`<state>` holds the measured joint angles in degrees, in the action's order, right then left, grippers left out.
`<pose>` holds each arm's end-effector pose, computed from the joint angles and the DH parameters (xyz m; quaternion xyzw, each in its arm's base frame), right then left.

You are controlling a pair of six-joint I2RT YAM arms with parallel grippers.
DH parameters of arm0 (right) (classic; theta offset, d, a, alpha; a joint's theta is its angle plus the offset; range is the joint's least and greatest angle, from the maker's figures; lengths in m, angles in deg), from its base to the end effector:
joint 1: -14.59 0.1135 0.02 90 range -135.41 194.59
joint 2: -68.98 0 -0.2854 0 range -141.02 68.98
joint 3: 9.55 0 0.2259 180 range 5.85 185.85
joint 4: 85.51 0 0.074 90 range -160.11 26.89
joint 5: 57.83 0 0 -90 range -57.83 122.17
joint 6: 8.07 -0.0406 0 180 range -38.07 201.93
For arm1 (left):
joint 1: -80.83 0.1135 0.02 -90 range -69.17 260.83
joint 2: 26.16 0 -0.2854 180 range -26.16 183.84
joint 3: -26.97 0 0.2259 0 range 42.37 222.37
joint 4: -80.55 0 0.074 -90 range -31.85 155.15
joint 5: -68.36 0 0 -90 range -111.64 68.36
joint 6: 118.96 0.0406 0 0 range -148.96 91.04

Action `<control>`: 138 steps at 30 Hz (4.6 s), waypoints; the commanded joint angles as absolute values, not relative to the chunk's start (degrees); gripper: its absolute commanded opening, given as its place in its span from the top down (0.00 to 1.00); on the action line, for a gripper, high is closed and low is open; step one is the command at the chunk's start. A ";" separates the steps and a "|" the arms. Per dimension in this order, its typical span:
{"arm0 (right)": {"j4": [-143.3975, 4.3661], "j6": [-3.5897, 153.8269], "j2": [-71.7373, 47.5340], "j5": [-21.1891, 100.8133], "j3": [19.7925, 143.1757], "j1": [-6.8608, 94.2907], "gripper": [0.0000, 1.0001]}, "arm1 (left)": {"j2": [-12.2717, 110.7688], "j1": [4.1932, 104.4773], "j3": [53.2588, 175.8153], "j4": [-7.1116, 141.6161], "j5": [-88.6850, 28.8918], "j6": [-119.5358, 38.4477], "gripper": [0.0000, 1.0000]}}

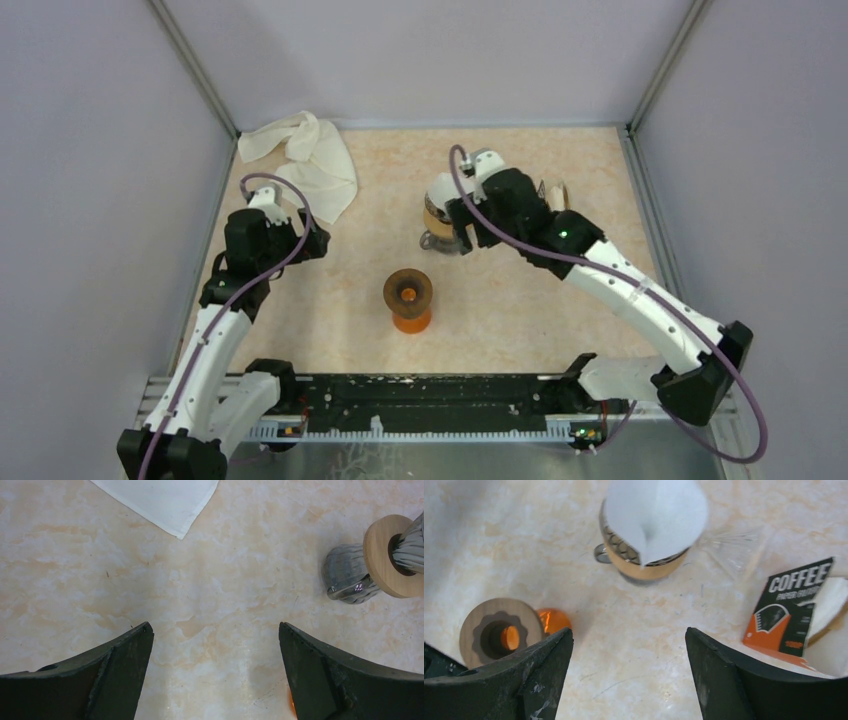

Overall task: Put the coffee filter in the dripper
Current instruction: Place the dripper holder onto the coffee server, then pick up the coffee dripper from the center of the board, then place the coffee dripper in the dripper holder.

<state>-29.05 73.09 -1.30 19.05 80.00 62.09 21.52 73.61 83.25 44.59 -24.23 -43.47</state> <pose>0.1604 0.1614 0.3881 -0.2466 0.8565 0.1184 0.4378 0.1515 -0.0210 0.3057 -0.0426 0.8531 -0.1169 0.5067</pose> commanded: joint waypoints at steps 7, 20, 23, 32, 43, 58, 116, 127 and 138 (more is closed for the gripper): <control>-43.44 74.17 5.90 33.92 72.14 40.46 0.17 | 22.05 74.27 82.71 46.78 -27.42 -42.50 0.01; -59.06 70.56 -1.94 43.50 65.77 26.49 0.19 | 22.21 74.42 82.62 47.04 -28.87 -42.41 0.01; -62.58 70.00 -5.95 45.98 65.48 23.85 0.22 | 22.35 74.51 82.62 47.11 -29.38 -42.42 0.01; -68.31 69.68 -19.36 48.31 68.62 21.25 0.30 | 23.07 74.58 82.62 47.22 -30.44 -42.39 0.00; -70.78 70.11 -32.26 53.77 73.91 20.91 0.44 | 23.74 74.94 82.62 47.39 -31.45 -42.41 0.01; -69.67 70.60 -35.23 57.24 76.34 20.92 0.90 | 23.70 75.39 82.62 47.48 -32.20 -42.27 0.01; -20.84 79.48 -5.59 17.34 96.10 67.81 1.00 | 25.52 75.47 83.06 47.92 -43.78 -42.98 0.00; -17.59 83.03 -12.85 17.66 100.18 79.84 1.00 | 26.41 75.47 83.25 47.49 -43.80 -42.89 0.01; -17.84 85.61 -17.16 18.86 100.83 86.98 1.00 | 26.98 75.45 83.41 47.31 -44.14 -42.94 0.00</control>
